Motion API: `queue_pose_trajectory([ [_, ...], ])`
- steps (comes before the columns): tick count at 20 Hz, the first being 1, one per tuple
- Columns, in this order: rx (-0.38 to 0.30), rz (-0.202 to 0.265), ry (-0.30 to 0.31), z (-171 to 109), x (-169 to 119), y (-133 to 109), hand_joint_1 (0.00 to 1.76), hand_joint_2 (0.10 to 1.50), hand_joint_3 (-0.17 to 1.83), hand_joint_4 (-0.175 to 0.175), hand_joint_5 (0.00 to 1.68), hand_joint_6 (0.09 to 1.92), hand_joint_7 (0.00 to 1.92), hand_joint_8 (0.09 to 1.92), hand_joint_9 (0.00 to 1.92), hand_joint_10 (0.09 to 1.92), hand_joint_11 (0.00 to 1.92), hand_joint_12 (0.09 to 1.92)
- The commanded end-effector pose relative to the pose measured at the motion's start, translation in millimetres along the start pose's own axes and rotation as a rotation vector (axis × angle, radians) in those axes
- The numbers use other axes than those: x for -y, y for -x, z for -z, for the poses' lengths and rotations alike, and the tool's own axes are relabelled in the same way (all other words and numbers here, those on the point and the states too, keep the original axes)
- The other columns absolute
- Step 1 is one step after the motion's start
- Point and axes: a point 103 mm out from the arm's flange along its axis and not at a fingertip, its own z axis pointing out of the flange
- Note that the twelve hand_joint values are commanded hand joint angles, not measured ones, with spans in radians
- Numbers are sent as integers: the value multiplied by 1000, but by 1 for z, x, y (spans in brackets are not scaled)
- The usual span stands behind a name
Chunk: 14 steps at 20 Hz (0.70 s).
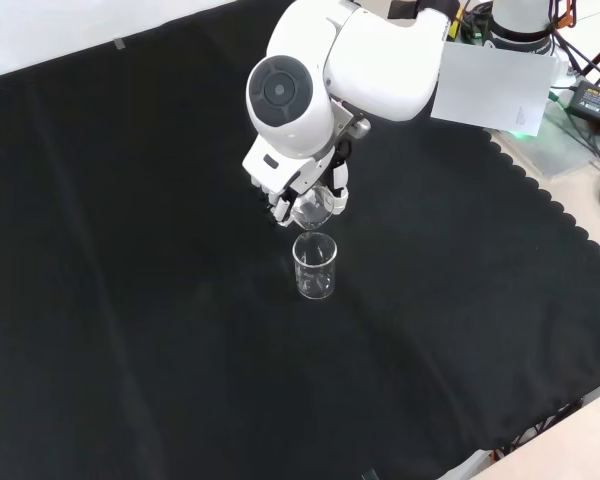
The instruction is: Pour the water from the handheld beaker into the one on the table.
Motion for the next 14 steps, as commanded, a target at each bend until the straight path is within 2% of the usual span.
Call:
queue_pose_trajectory([
  [1, 35, 10, -16, 2, 3, -6, 1144, 685, 634, 84, 1245, 714, 1707, 87, 1615, 133, 1209, 869],
  [14, 119, -16, -74, 8, 4, -20, 1144, 684, 639, 82, 1243, 722, 1708, 87, 1615, 134, 1216, 868],
])
